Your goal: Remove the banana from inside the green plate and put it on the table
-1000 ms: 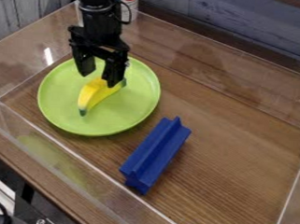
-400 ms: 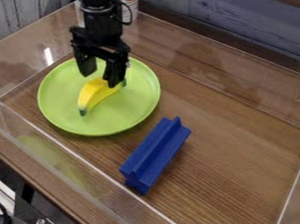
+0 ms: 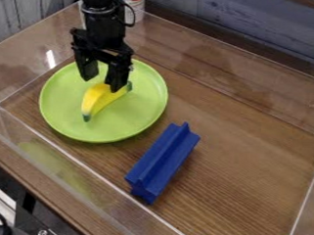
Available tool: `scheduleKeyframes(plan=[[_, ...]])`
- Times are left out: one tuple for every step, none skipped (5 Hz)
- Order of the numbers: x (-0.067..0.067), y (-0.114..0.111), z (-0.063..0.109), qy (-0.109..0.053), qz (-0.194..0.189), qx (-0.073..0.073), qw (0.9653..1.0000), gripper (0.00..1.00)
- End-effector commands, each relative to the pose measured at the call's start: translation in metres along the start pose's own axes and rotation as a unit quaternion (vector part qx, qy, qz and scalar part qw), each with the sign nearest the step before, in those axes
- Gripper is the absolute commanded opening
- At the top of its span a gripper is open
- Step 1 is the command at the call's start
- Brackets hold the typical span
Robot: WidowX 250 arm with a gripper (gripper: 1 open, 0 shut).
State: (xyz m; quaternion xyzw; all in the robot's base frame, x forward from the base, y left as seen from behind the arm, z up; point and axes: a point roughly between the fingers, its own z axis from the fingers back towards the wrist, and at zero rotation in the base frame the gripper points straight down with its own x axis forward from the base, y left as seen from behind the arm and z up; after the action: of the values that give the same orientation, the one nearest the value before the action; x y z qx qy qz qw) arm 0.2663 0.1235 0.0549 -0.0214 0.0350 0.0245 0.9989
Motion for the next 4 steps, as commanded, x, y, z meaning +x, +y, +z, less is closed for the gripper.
scheduleKeyframes(plan=[[0.006, 0.002, 0.020, -0.030, 0.003, 0.011, 0.9995, 1.00], [0.006, 0.000, 0.024, -0.033, 0.002, 0.010, 0.9994, 1.00], [0.004, 0.003, 0.015, -0.027, 0.003, 0.012, 0.9996, 1.00], [0.003, 0.007, 0.006, -0.020, 0.005, 0.014, 0.9997, 1.00]])
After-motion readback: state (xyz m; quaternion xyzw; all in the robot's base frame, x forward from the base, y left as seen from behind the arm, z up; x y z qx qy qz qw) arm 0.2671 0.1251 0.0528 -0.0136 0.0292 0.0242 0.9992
